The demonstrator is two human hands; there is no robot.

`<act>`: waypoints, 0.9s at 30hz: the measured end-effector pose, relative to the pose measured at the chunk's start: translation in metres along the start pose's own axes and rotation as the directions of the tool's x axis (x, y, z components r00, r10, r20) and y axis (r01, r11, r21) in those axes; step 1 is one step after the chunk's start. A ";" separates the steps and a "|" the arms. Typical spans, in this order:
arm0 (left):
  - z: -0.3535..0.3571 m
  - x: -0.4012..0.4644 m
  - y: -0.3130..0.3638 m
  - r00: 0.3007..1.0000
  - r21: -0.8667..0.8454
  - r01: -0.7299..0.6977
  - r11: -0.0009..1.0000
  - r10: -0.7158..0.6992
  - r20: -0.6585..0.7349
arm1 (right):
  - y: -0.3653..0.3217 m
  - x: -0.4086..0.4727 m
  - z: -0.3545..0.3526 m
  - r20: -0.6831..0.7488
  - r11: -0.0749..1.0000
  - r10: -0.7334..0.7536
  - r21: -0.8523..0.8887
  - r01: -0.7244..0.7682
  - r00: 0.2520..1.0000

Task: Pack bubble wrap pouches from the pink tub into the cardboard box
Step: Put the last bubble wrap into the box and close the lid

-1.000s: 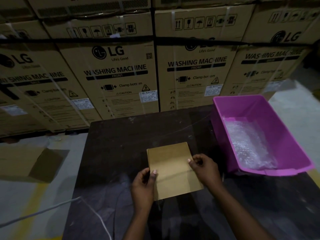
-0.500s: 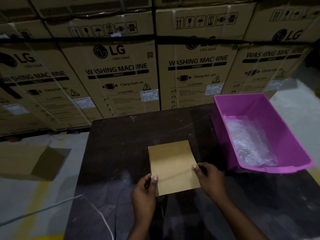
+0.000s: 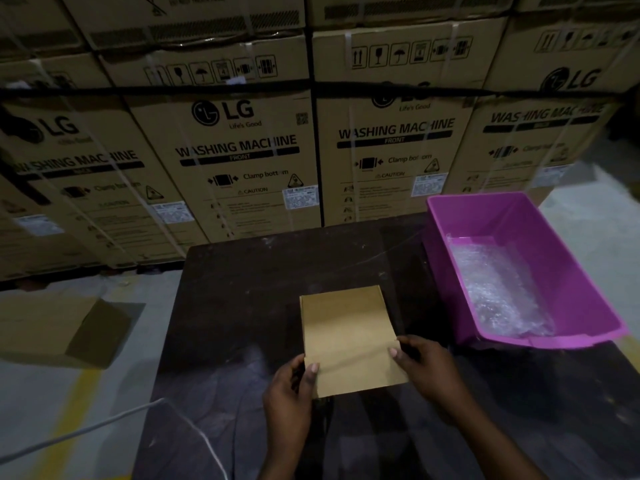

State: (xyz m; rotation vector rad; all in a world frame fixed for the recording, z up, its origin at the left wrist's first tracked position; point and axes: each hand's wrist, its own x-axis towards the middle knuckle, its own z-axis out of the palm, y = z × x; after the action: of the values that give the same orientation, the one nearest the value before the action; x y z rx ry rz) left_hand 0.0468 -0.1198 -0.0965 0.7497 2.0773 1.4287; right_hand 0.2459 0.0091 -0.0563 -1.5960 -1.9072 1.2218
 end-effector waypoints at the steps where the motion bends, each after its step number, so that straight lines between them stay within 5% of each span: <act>1: 0.000 0.000 -0.001 1.000 -0.009 0.002 1.000 -0.002 0.005 | 0.002 0.001 -0.002 0.024 1.000 0.007 -0.001 -0.007 1.000; 16: 0.003 0.002 -0.003 0.998 -0.018 -0.042 0.999 0.043 0.046 | 0.007 -0.008 0.013 -0.021 1.000 -0.009 0.005 0.009 1.000; 23: -0.012 0.031 0.001 0.965 -0.095 0.054 0.994 -0.027 0.261 | -0.009 0.027 -0.018 0.297 0.988 -0.014 0.151 -0.033 0.955; 27: -0.013 0.032 0.001 0.966 -0.128 0.062 0.990 -0.028 0.257 | -0.011 0.029 -0.018 0.457 0.977 -0.043 0.205 -0.058 0.888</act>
State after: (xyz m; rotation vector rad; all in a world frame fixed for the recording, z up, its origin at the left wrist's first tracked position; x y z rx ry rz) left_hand 0.0148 -0.1060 -0.0946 0.7812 1.7735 1.3548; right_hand 0.2443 0.0433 -0.0447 -1.2800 -1.9422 1.8746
